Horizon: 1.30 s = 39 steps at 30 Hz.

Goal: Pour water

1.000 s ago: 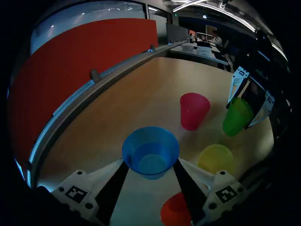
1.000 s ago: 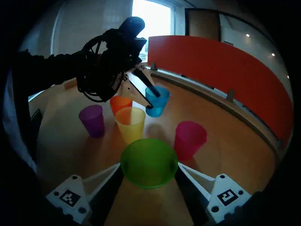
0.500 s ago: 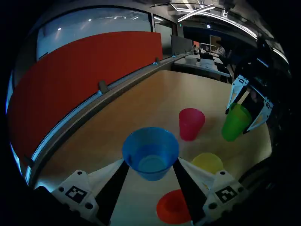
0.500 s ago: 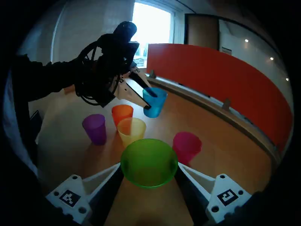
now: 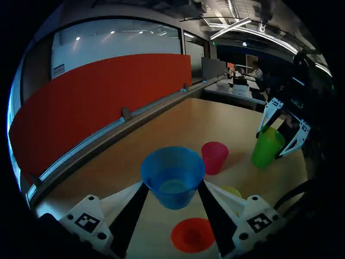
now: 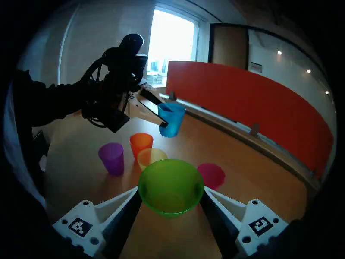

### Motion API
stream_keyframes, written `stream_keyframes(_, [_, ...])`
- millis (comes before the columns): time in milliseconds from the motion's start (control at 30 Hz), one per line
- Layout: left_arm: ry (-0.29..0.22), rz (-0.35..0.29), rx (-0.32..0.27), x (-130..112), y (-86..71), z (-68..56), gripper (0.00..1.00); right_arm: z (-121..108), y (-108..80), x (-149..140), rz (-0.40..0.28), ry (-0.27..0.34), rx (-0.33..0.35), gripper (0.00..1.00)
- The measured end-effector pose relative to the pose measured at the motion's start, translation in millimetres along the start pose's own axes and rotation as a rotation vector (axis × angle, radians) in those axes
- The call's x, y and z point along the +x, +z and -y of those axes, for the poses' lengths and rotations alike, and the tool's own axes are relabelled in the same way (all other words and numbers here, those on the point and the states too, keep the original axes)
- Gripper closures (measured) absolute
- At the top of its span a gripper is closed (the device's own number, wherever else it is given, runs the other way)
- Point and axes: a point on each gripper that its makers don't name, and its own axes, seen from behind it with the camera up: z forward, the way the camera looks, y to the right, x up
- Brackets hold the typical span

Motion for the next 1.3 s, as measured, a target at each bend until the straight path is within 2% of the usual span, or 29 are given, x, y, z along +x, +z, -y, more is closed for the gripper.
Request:
stream_keyframes(500, [-0.023,-0.072,0.04,17.5,-31.7,-7.3,0.19,12.1,-13.0,29.0,-0.072,-0.003,-0.003,0.1])
stream_keyframes(767, [-0.024,-0.094,0.061,20.0,-48.1,-10.0,0.19,17.7,-17.1,42.2,-0.111,-0.01,-0.007,0.1])
stream_keyframes(1000, [-0.04,-0.122,0.073,24.9,-62.5,-10.8,0.19,19.1,-20.3,52.5,-0.158,0.003,-0.015,0.1])
stream_keyframes(1300, [-0.035,-0.136,0.088,23.2,-76.2,-14.9,0.19,22.3,-21.2,64.5,-0.201,0.013,-0.012,0.09])
